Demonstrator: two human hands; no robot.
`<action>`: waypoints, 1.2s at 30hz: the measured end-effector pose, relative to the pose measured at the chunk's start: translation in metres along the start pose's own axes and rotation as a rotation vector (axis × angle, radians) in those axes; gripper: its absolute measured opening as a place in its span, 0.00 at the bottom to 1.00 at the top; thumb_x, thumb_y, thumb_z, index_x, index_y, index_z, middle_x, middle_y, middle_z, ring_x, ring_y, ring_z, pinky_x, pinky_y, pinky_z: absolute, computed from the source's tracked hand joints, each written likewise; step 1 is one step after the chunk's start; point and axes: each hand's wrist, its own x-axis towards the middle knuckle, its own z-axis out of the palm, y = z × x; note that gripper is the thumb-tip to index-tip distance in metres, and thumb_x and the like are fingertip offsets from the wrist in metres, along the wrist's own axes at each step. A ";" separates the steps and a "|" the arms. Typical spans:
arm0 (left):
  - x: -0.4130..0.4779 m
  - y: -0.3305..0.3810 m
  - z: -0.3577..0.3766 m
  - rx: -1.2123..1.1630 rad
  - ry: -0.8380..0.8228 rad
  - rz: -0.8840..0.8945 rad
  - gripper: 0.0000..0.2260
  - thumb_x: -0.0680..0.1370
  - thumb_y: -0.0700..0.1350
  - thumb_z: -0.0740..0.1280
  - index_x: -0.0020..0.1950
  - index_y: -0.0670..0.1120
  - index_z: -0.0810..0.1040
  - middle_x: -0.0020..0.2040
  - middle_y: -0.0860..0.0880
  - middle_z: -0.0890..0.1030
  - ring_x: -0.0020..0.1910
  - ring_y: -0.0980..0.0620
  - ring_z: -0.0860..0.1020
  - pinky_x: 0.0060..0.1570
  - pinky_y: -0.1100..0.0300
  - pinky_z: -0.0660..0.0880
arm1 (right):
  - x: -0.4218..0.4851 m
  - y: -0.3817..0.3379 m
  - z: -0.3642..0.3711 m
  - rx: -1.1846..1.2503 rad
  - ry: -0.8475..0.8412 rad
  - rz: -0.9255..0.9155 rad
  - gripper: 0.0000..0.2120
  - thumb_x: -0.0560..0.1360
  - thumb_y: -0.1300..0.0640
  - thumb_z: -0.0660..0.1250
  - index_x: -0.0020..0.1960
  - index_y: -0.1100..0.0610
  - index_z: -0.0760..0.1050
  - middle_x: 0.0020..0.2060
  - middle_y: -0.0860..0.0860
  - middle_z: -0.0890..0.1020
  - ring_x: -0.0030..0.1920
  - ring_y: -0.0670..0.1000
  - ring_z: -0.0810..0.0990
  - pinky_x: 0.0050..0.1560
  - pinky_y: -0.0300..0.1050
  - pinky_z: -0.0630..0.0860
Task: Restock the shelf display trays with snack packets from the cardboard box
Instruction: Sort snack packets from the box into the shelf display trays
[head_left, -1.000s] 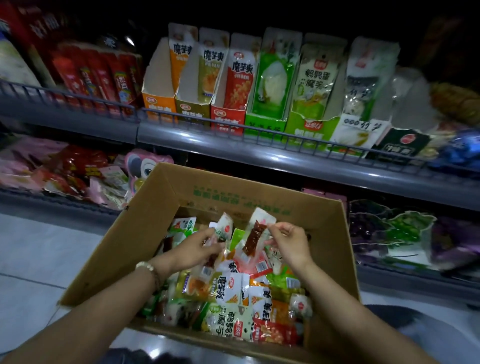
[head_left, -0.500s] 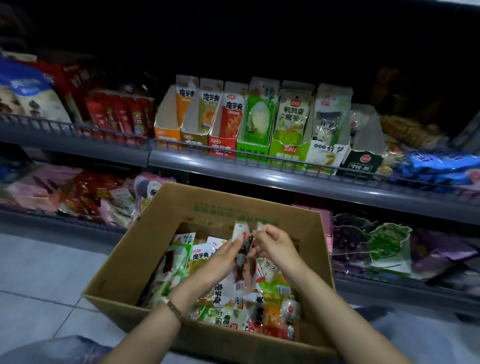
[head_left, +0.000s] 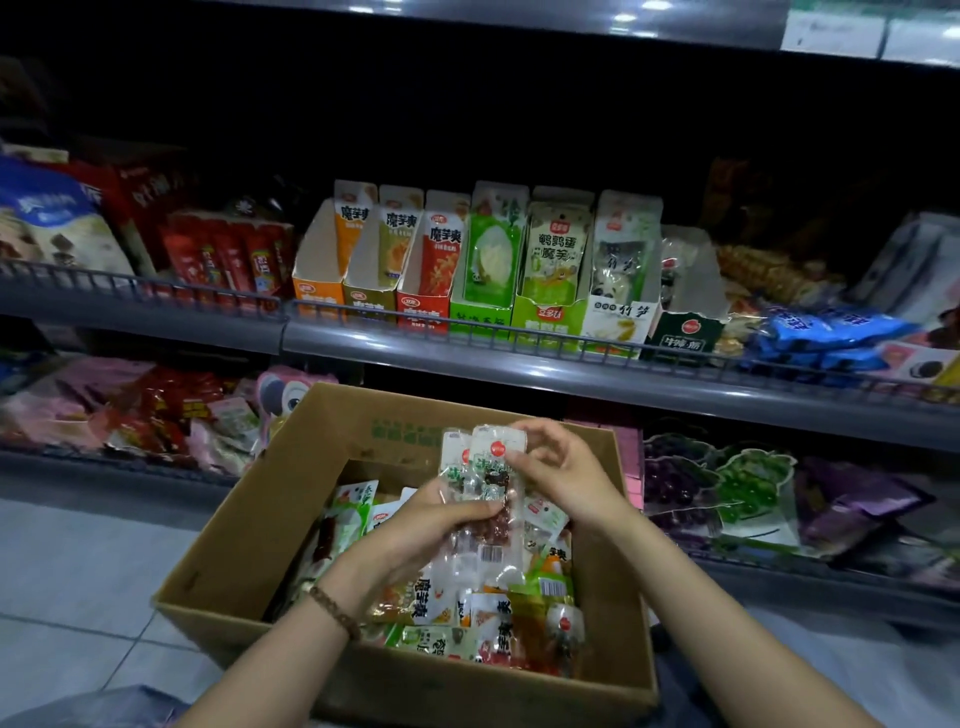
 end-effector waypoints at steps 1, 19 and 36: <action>0.000 0.004 0.004 -0.029 -0.025 0.013 0.10 0.73 0.35 0.69 0.48 0.40 0.69 0.39 0.45 0.83 0.40 0.50 0.81 0.42 0.61 0.79 | 0.000 -0.002 -0.002 0.024 -0.027 -0.021 0.13 0.72 0.60 0.70 0.55 0.53 0.74 0.42 0.51 0.78 0.39 0.47 0.78 0.41 0.37 0.76; 0.052 0.065 0.077 0.134 -0.474 0.079 0.19 0.72 0.40 0.67 0.63 0.44 0.72 0.57 0.42 0.82 0.52 0.45 0.82 0.50 0.56 0.80 | 0.008 -0.061 -0.107 -0.079 -0.080 0.049 0.02 0.72 0.64 0.71 0.43 0.59 0.78 0.34 0.49 0.83 0.33 0.43 0.80 0.36 0.32 0.76; 0.140 0.151 0.177 0.465 -0.332 0.427 0.09 0.78 0.47 0.64 0.56 0.45 0.74 0.51 0.48 0.82 0.42 0.56 0.82 0.42 0.61 0.80 | 0.056 -0.118 -0.260 -0.202 0.108 -0.013 0.11 0.67 0.63 0.74 0.48 0.60 0.77 0.40 0.53 0.85 0.41 0.50 0.83 0.42 0.42 0.81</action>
